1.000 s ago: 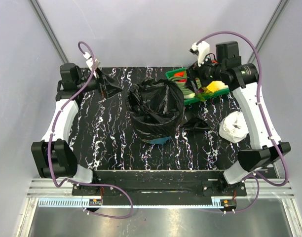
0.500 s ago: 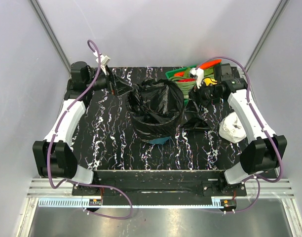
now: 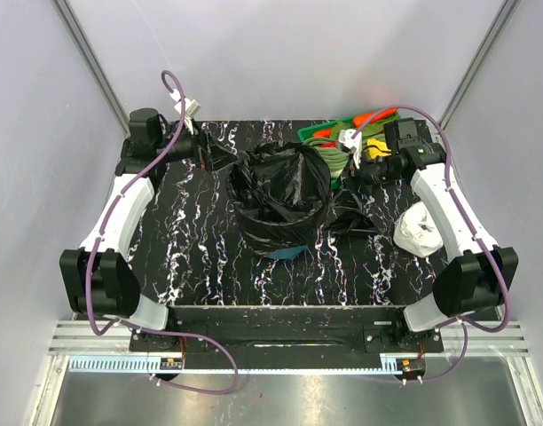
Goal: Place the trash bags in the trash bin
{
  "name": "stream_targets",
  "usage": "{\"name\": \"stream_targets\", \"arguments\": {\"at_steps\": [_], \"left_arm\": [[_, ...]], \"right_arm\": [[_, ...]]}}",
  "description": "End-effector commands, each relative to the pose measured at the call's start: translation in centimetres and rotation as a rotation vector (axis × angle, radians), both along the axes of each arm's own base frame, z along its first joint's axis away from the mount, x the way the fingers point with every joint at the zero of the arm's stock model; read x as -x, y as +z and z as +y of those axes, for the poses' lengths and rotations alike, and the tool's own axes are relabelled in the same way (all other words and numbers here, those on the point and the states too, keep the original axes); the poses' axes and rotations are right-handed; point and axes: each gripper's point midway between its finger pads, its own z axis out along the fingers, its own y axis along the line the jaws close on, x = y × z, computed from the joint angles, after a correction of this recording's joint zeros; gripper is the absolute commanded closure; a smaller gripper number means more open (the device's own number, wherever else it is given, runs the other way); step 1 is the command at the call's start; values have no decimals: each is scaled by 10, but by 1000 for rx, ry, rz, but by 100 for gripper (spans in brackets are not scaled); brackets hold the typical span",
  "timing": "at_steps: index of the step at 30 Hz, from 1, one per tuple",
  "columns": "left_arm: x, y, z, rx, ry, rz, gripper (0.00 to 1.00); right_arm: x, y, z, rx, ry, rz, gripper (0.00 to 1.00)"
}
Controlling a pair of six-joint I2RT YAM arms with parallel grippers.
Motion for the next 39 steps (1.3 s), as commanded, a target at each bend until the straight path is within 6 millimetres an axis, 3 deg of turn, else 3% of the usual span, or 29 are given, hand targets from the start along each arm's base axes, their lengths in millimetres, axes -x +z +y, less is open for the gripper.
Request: {"name": "stream_targets", "arguments": {"at_steps": [1,8,11,23,26,29,39], "left_arm": [[-11,14,3,-33,13,-85,1],[-13,16,4,-41,11,-96,1],[-15,17,6,-46,18,-103,1],[-10,9,13,-55,-18,-112,1],[-5,12,16,-31,-64,-122,1],[-4,11,35,-64,-74,-162,1],[22,-58,45,-226,-236,-211,1]], "right_arm": [[-6,12,10,-49,75,-74,20],[-16,9,14,-75,88,-81,23],[-15,11,19,-103,104,-68,32],[-14,9,13,-62,80,-88,98],[-15,7,9,-35,62,-99,100],[-20,2,0,21,24,-111,100],[-18,-22,-11,86,-34,-71,100]]}}
